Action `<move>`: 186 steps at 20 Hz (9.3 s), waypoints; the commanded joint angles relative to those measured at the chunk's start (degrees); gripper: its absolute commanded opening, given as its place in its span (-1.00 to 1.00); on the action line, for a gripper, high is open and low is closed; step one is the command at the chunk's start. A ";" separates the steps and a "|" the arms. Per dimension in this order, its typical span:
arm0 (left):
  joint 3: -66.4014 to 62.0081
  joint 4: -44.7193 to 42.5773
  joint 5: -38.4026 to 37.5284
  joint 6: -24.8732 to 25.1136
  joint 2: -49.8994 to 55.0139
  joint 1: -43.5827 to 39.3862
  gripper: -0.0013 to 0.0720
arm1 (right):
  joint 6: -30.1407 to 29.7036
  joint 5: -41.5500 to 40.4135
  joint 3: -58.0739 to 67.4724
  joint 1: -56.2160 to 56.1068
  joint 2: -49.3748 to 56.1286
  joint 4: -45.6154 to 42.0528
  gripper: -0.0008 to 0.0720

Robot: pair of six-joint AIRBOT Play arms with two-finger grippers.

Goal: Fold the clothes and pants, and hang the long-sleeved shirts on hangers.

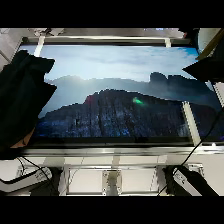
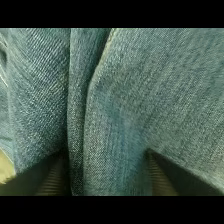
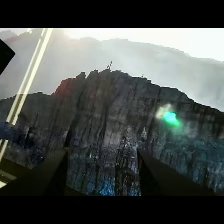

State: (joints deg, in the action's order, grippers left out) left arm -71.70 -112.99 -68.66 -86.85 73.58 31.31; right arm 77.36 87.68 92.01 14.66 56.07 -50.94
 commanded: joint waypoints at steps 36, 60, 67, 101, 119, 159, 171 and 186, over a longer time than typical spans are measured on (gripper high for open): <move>22.62 41.75 -3.63 4.87 -17.00 -31.80 0.51 | -0.92 3.19 19.02 -0.04 12.44 -19.56 0.37; 30.32 46.58 -7.87 20.28 -20.65 -24.09 -0.90 | -1.16 -9.29 16.24 -25.33 41.00 -10.69 0.37; 30.36 38.62 -10.91 16.96 -28.37 -18.18 -0.90 | -1.64 -18.01 17.53 -34.82 55.95 -9.44 0.37; 30.29 37.99 -2.36 12.24 -35.15 -7.61 -0.90 | 5.03 16.52 26.49 -13.88 15.43 -17.75 -0.91; 30.32 29.62 -5.11 8.09 -35.28 -7.61 -0.90 | -0.15 -27.17 -3.43 -29.59 37.70 -3.78 0.14; 30.38 30.05 -7.48 7.10 -35.28 -7.63 -0.90 | -4.74 1.99 27.12 -38.42 42.93 -35.19 -0.91; 30.38 31.95 -8.44 7.10 -35.30 -7.63 -0.90 | -1.44 -22.51 24.33 -36.72 47.50 -25.49 0.09; 30.38 32.09 -8.79 6.84 -35.30 -7.63 -0.90 | -5.05 -22.43 24.92 -38.60 71.56 3.98 0.10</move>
State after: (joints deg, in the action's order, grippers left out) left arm -41.32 -80.95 -77.45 -79.79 38.33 23.68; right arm 73.34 64.90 116.86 -23.14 126.76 -49.01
